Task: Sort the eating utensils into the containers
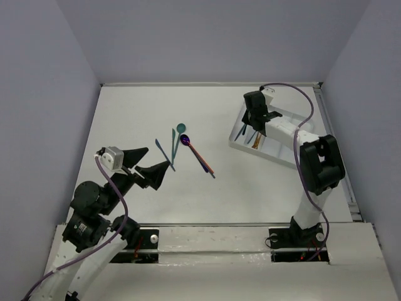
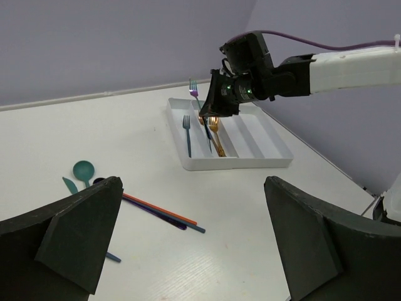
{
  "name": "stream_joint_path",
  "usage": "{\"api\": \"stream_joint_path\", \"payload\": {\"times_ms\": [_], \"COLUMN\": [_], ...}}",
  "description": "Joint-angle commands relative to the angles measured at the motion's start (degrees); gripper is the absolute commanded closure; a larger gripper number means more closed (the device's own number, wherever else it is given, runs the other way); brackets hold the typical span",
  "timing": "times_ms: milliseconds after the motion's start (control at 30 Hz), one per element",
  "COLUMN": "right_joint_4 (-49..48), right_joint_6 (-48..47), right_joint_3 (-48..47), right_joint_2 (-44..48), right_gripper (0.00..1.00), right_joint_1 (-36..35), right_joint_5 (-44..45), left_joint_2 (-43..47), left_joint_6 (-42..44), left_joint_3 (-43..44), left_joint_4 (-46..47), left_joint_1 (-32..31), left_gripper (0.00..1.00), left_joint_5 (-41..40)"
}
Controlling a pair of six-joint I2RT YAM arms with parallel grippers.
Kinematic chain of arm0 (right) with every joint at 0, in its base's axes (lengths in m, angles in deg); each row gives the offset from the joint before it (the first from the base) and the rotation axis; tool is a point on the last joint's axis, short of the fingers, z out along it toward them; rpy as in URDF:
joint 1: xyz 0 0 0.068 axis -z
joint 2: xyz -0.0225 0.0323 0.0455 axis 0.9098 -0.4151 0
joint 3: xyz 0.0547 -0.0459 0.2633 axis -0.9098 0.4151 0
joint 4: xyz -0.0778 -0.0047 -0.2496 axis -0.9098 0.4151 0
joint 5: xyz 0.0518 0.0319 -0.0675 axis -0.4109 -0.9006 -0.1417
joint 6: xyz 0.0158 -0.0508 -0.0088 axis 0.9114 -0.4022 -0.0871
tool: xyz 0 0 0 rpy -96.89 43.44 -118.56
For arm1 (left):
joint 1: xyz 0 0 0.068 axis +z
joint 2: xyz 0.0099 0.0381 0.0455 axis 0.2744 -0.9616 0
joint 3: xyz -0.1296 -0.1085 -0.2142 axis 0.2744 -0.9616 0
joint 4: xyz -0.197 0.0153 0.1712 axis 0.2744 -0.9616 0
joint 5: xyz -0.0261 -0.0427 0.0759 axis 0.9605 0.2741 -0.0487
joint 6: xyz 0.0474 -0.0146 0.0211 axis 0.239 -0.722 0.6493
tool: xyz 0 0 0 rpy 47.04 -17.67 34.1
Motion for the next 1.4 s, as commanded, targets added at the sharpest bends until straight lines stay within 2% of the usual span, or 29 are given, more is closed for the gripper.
{"api": "stream_joint_path", "payload": {"times_ms": [0,300,433,733,900,1067,1233,1367], "right_joint_4": [-2.04,-3.27,-3.53,-3.71,-3.80,-3.80,-6.08,-7.93], "right_joint_6": [-1.65,-1.30,-1.22,-0.78,-0.86,-0.86,-2.26,-6.04], "right_joint_3": [-3.65,-3.65,-3.82,-4.09,-3.91,-4.00,-2.07,-0.48], "right_joint_2": [-3.28,-5.75,-6.54,-7.50,-7.59,-7.51,-1.72,2.07], "right_gripper": [1.00,1.00,0.97,0.83,0.82,0.65,0.60,0.59], "right_joint_1": [0.77,2.53,2.53,2.53,2.53,2.53,2.53,-4.04], "right_joint_5": [-1.83,-4.38,-5.34,-6.05,-5.88,-6.66,-9.38,-12.11], "left_joint_2": [-1.27,-2.68,-3.12,-2.59,-3.12,-2.68,-2.68,-2.86], "left_joint_6": [0.23,0.23,0.32,0.23,0.23,0.23,0.23,0.14], "left_joint_3": [1.89,1.89,1.89,1.71,1.89,1.80,1.71,1.89], "left_joint_4": [1.84,2.01,2.19,1.84,2.01,2.10,2.10,2.28], "left_joint_1": [0.10,1.16,1.68,2.21,2.74,2.74,2.74,3.26], "left_gripper": [0.01,0.01,0.01,0.01,0.01,0.01,0.01,0.01], "left_joint_5": [0.12,0.29,0.55,0.47,0.91,1.26,1.26,0.82]}}
